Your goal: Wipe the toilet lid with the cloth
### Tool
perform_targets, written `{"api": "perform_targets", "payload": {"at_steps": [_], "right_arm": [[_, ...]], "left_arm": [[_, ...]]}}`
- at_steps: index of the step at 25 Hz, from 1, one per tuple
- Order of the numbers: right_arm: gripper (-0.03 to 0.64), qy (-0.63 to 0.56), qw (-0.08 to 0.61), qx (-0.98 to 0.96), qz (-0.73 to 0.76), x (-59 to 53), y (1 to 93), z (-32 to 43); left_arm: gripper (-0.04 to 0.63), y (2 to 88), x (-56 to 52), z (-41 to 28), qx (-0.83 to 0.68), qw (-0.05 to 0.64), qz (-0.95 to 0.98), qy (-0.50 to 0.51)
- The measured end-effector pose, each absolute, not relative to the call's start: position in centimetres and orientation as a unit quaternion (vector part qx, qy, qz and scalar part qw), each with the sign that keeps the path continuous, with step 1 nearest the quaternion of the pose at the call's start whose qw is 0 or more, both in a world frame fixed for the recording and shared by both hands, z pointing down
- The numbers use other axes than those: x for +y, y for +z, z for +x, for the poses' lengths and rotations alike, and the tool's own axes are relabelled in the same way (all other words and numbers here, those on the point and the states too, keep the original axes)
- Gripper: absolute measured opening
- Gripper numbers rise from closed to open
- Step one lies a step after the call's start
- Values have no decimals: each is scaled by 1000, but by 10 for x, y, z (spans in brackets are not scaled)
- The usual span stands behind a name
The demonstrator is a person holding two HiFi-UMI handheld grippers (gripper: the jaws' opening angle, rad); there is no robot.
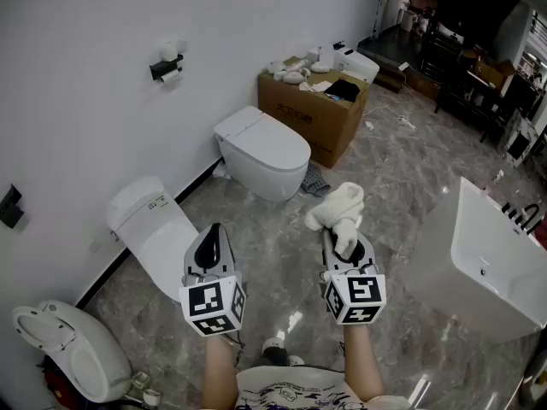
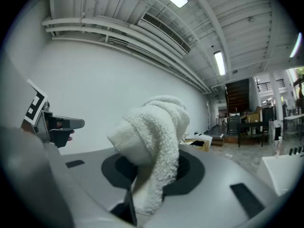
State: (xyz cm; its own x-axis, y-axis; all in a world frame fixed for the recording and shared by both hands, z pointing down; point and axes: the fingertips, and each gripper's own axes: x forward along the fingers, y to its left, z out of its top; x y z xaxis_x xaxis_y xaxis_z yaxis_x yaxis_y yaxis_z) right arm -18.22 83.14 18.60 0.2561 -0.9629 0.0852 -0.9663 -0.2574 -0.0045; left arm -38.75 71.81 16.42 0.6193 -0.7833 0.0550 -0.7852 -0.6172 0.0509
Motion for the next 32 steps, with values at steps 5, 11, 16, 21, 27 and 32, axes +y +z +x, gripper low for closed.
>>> {"api": "perform_targets", "payload": {"at_steps": [5, 11, 16, 21, 27, 32], "right_arm": [[109, 35, 26, -607, 793, 817, 187, -182], [109, 35, 27, -600, 799, 797, 190, -179], [109, 32, 24, -594, 804, 783, 193, -180], [109, 35, 24, -588, 808, 768, 196, -177], [109, 40, 35, -586, 809, 753, 200, -164], [109, 41, 37, -587, 807, 725, 206, -143]], "left_arm": [[12, 165, 704, -387, -436, 36, 899, 11], [12, 167, 681, -389, -437, 36, 899, 13], [12, 174, 663, -393, -437, 36, 899, 15], [12, 180, 644, -397, -440, 41, 897, 19], [12, 184, 626, -388, -443, 48, 895, 20], [12, 191, 600, -373, -450, 50, 891, 24]]}}
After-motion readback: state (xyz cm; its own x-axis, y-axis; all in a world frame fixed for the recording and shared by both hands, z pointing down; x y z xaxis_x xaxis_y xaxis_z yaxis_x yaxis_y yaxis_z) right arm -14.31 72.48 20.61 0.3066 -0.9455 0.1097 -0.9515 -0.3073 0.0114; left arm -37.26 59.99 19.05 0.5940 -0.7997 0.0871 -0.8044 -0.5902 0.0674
